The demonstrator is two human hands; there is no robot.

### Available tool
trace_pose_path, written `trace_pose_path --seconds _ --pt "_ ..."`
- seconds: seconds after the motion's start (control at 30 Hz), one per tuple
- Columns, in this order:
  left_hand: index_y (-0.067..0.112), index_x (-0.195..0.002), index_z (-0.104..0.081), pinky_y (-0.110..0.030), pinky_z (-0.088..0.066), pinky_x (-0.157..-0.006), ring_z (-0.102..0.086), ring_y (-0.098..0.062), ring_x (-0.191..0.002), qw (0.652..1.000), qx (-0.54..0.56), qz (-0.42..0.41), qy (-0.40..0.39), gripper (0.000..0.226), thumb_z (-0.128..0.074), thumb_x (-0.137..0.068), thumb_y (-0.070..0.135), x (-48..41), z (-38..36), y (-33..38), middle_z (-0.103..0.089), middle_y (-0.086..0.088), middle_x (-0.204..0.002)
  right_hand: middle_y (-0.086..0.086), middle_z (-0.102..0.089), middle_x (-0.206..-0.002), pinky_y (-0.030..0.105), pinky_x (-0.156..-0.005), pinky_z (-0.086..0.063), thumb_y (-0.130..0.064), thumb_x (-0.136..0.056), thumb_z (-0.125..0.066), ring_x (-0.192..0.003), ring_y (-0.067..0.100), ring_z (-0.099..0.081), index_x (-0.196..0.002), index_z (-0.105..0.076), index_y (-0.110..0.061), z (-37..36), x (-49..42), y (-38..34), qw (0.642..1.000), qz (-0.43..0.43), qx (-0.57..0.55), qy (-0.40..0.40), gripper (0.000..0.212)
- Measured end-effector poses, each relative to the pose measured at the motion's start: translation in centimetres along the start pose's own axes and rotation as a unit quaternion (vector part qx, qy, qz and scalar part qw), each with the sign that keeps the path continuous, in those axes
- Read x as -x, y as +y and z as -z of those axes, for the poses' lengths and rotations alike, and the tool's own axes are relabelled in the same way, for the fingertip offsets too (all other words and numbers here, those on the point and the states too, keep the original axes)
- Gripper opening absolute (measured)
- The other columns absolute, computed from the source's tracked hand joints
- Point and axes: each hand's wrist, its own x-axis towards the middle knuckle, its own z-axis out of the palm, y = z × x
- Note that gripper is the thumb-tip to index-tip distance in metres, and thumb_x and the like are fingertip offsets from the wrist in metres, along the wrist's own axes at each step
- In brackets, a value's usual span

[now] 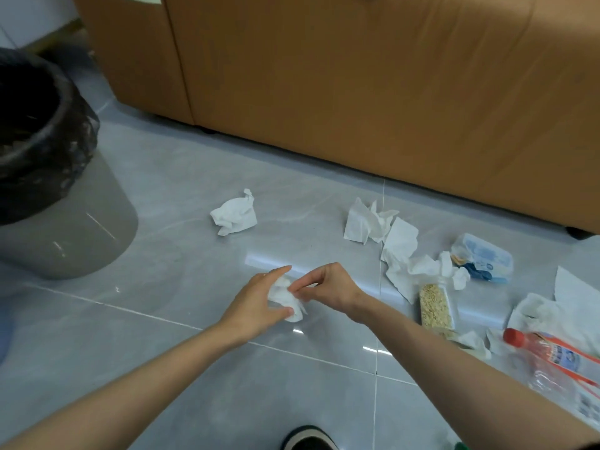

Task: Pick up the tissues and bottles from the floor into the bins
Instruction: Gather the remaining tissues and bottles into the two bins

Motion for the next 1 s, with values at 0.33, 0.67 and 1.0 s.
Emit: trace_pose_path --seconds 0.33,0.67,1.0 --pt "0.026 -0.117 -0.061 -0.017 -0.035 -0.084 -0.054 -0.012 -0.103 0.993 0.037 0.018 0.112 0.031 -0.059 -0.089 0.012 -2.4 3.4 0.3 -0.060 0.012 -0.107 0.006 -0.026 -0.151 0.016 -0.094 -0.036 -0.004 -0.086 -0.058 -0.122 0.023 -0.051 -0.119 -0.064 -0.019 6.2 -4.4 0.3 0.965 -0.016 0.129 0.227 0.038" --pt "0.025 -0.117 -0.061 -0.026 -0.046 -0.081 -0.059 -0.019 -0.087 0.987 0.102 -0.008 0.127 0.033 -0.061 -0.087 0.011 -4.9 4.8 1.7 -0.053 0.021 -0.089 -0.002 -0.018 -0.157 0.040 -0.108 -0.038 -0.015 -0.088 -0.058 -0.132 0.031 -0.037 -0.134 -0.053 -0.015 9.4 -7.5 1.7 0.955 -0.166 0.105 0.220 0.045" --pt "0.028 -0.117 -0.059 -0.033 -0.047 -0.092 -0.057 -0.018 -0.104 0.975 0.134 0.065 0.166 0.032 -0.061 -0.088 0.014 -3.4 5.7 -1.7 -0.062 0.003 -0.112 -0.004 -0.071 -0.096 0.016 -0.074 -0.043 -0.011 -0.084 -0.064 -0.085 0.009 -0.061 -0.094 -0.075 -0.017 5.6 -5.2 -1.3 0.971 -0.015 0.021 0.236 0.016"
